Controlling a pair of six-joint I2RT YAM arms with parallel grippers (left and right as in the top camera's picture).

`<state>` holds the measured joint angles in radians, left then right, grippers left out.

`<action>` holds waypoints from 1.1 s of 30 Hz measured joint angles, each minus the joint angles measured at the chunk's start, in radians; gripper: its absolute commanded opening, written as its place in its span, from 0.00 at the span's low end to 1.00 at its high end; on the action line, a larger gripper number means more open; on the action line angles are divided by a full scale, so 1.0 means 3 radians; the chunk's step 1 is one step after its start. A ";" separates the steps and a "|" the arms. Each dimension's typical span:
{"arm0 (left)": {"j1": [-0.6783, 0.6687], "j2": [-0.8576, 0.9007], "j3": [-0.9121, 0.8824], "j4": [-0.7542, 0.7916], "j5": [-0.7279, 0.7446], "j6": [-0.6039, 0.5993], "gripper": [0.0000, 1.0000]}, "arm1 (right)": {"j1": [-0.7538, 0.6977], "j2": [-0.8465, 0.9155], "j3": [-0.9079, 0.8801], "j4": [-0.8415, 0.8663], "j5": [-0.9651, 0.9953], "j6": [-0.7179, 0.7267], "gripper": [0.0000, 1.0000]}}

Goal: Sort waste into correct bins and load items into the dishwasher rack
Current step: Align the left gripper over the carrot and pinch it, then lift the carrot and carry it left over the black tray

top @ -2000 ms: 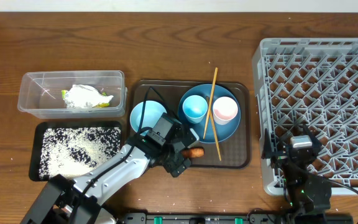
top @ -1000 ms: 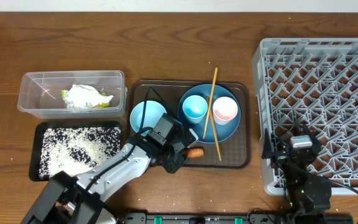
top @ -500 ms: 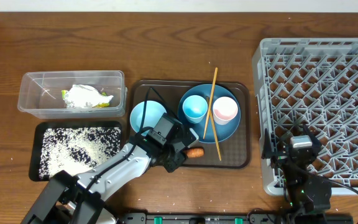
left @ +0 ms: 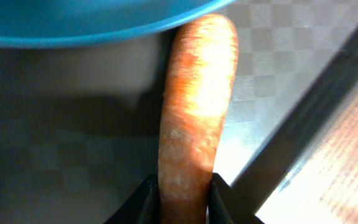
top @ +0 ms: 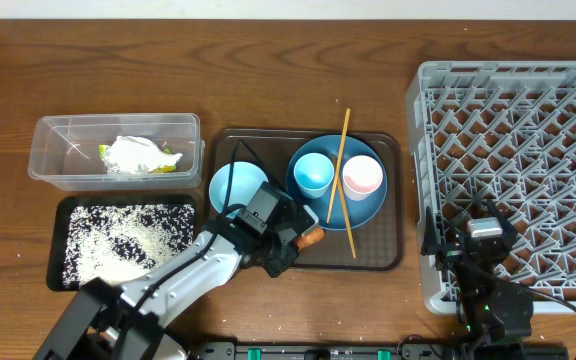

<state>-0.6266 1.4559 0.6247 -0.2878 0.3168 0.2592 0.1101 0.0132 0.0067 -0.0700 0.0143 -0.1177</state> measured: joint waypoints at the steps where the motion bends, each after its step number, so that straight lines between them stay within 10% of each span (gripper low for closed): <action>1: 0.0000 -0.0055 0.0000 -0.0011 -0.0001 0.0000 0.23 | 0.0000 0.0000 0.0000 0.0000 0.0000 0.0000 0.99; 33: 0.0000 -0.0899 0.0000 -0.0375 0.0146 -0.0070 0.13 | 0.0000 0.0000 0.0000 0.0000 0.0000 0.0000 0.99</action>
<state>-0.6266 1.1862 0.6247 -0.4004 0.3607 0.2382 0.1101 0.0132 0.0067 -0.0700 0.0143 -0.1177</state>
